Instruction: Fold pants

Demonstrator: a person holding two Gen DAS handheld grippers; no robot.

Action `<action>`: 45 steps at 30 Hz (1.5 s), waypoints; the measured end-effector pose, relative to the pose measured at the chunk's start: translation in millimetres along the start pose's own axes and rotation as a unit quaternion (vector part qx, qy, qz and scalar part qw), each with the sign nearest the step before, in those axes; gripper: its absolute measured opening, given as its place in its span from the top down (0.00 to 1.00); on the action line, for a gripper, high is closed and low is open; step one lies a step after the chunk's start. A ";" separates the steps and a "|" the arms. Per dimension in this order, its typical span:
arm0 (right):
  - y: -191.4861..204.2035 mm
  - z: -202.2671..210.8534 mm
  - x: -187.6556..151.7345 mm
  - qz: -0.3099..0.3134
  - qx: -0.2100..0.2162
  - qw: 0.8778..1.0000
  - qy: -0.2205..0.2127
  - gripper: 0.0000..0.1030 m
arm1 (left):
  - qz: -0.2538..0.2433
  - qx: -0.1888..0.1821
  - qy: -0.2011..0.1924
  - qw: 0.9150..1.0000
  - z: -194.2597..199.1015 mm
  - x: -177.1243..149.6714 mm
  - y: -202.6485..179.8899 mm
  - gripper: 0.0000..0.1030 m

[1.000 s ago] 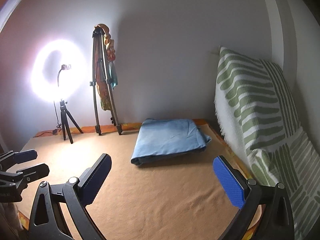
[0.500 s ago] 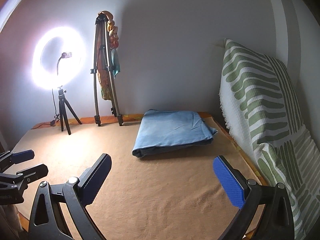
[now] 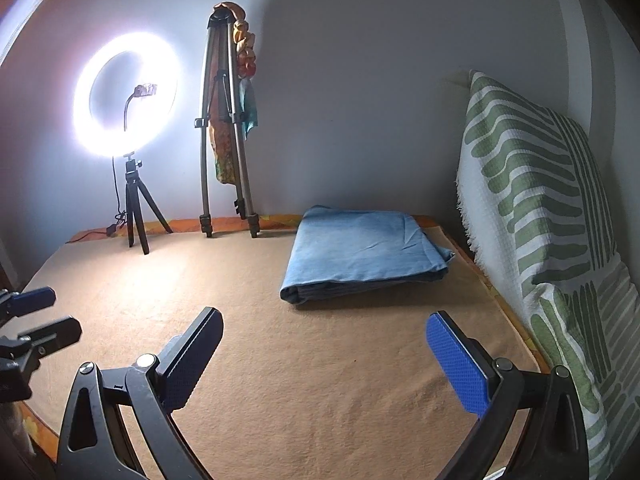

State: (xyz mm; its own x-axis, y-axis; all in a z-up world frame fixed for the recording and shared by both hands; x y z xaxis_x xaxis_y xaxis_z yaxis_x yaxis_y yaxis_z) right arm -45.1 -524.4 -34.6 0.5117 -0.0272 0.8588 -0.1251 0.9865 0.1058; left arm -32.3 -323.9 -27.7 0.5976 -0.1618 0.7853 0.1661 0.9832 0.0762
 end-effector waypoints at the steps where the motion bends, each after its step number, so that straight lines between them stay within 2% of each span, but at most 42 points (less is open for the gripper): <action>1: 0.4 -0.6 -0.4 0.000 0.000 1.000 0.001 0.00 | 0.001 -0.001 0.000 1.000 0.6 0.2 0.4 0.20; 45: 0.7 2.0 -5.9 -0.005 0.003 1.000 0.003 0.00 | -0.009 -0.002 -0.001 1.000 1.3 0.0 -7.0 0.20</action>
State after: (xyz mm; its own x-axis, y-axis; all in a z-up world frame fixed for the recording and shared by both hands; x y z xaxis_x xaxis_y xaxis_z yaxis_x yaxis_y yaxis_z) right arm -49.9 -523.8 -38.6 0.5183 -0.0351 0.8545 -0.1263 0.9851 0.1171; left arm -34.5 -330.7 -27.4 0.5927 -0.1795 0.7852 0.1809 0.9796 0.0874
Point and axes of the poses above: each gripper's, at about its wrist camera, not at the fingertips, and z roughly against the way its jaws point, y to its left, x to its top, the point moved 1 cm from there along -z, roughly the way its jaws point, and after that the axes turned 11 degrees about x, right-handed, at the moved point
